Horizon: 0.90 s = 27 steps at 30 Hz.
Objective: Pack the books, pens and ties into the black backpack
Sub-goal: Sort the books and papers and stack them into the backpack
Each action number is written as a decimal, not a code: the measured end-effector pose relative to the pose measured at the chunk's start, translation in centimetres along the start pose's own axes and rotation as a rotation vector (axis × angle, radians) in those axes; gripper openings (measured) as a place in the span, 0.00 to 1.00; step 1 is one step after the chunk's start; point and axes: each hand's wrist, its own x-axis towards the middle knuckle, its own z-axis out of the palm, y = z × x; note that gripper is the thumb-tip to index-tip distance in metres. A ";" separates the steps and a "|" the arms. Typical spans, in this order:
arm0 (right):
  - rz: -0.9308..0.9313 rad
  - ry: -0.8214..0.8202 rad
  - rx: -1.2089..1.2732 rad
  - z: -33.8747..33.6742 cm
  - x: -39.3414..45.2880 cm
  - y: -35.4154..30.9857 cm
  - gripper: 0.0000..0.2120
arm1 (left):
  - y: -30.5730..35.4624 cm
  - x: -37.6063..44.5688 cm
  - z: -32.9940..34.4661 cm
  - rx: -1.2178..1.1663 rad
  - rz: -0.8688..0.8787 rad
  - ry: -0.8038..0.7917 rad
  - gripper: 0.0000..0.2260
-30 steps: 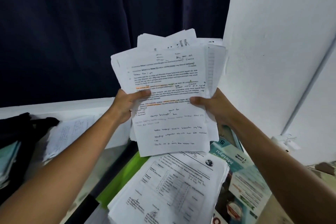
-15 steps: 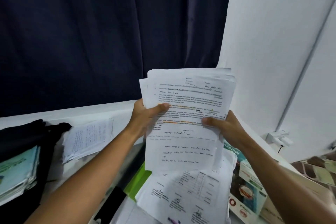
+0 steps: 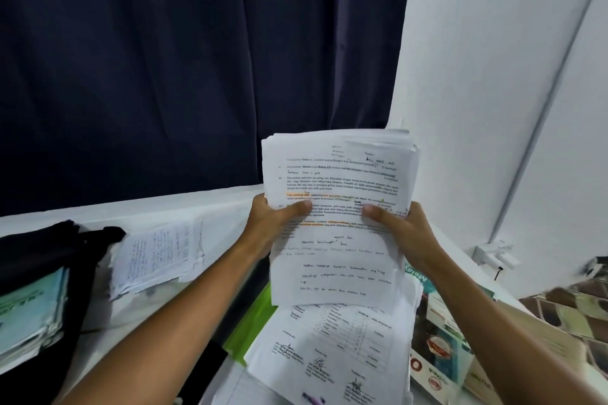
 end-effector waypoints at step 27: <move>0.059 0.244 -0.097 -0.3 -1.3 3.5 0.09 | -3.4 1.0 0.6 0.204 -0.043 0.058 0.09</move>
